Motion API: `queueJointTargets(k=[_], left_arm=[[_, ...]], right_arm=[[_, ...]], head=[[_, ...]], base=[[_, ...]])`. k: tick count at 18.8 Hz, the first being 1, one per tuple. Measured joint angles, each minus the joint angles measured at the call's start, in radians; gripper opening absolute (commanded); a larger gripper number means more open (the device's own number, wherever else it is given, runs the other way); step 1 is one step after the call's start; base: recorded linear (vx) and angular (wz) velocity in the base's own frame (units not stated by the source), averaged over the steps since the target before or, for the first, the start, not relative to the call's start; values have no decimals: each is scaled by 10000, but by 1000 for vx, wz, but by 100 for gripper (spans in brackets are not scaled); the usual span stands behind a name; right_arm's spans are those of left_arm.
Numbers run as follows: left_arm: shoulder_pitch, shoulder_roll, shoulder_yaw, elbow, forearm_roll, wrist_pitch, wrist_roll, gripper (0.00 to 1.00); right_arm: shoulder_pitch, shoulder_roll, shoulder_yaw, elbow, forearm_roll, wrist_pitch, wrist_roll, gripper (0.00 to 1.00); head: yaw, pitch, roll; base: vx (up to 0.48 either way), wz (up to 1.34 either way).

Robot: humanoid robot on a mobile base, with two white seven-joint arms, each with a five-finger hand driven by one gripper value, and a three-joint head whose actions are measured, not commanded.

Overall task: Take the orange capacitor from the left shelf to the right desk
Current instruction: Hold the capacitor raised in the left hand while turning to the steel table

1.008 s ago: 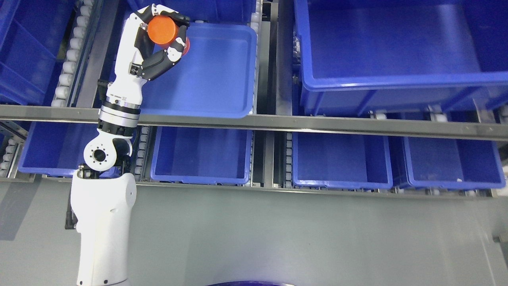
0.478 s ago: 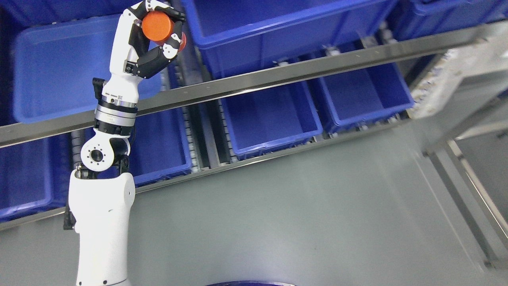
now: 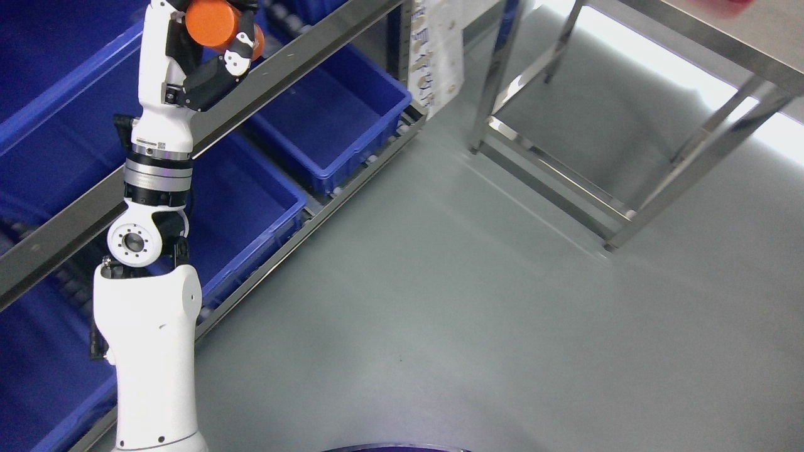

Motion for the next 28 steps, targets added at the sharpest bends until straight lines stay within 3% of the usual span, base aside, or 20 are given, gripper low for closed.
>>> queueJointTargets(k=[13, 28], left_arm=[[-66, -1, 333, -144, -8, -35, 239, 1], [-17, -2, 440, -179, -9, 48, 244, 2]], right_arm=[[-1, 0, 0, 0, 0, 2, 19, 100], [-3, 0, 0, 0, 0, 3, -22, 100]], head=[[0, 3, 0], [0, 4, 0]], base=[[336, -643], [430, -93]])
